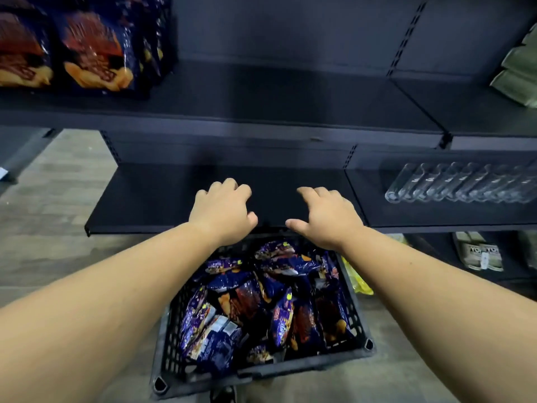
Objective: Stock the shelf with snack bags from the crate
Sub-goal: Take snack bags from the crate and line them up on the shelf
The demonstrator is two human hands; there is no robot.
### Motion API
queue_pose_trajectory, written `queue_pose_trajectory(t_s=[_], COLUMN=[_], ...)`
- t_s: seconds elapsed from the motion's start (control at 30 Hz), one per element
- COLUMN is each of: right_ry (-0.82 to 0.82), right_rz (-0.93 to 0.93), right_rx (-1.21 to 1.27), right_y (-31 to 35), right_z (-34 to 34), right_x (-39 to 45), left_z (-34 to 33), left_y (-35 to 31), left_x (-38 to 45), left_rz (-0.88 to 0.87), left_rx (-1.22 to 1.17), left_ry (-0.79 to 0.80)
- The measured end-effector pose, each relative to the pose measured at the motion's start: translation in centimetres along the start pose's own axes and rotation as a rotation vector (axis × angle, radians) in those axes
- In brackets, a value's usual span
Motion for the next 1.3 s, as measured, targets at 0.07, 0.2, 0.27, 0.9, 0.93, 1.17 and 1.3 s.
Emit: queue_pose_trajectory(t_s=[0.07, 0.2, 0.27, 0.9, 0.93, 1.17, 1.3], right_ry=[0.05, 0.164, 0.21, 0.383, 0.404, 0.651, 0.778], right_rz=[0.0, -0.014, -0.026, -0.039, -0.031, -0.024, -0.158], right_rx=[-0.007, -0.013, -0.021, 0.049, 0.074, 0.074, 0.081], right_y=[-0.2, -0.5, -0.6, -8.7, -9.2, -10.6, -11.0], right_z=[-2.3, -7.0, -9.2, -21.1, -21.7, -27.2, -30.4], right_x=[0.2, 1.0, 1.2, -0.9, -1.4, -4.7, -6.5], left_z=[-2.5, -7.6, -10.2, -27.2, -28.0, -32.4, -33.6], left_y=[0.6, 2.0, 2.2, -5.7, -6.3, -7.7, -6.8], left_x=[-0.2, -0.2, -0.3, -3.2, -3.7, -6.8, -8.0], left_rz=[0.006, 0.022, 0.024, 0.143, 0.173, 0.38, 0.445], left_rx=[-0.009, -0.045, -0.061, -0.171, -0.191, -0.308, -0.328], left_ry=[0.049, 0.157, 0.219, 0.584, 0.598, 0.665, 0.652])
Point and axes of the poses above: each hand's wrist, its own x-axis towards the middle knuckle, its own z-axis out of the back of the hand, y = z × x, the point moved 10 cm from there along x, towards the middle knuckle, and after that the axes turned 5 degrees about -z, right-handed, at the moved point
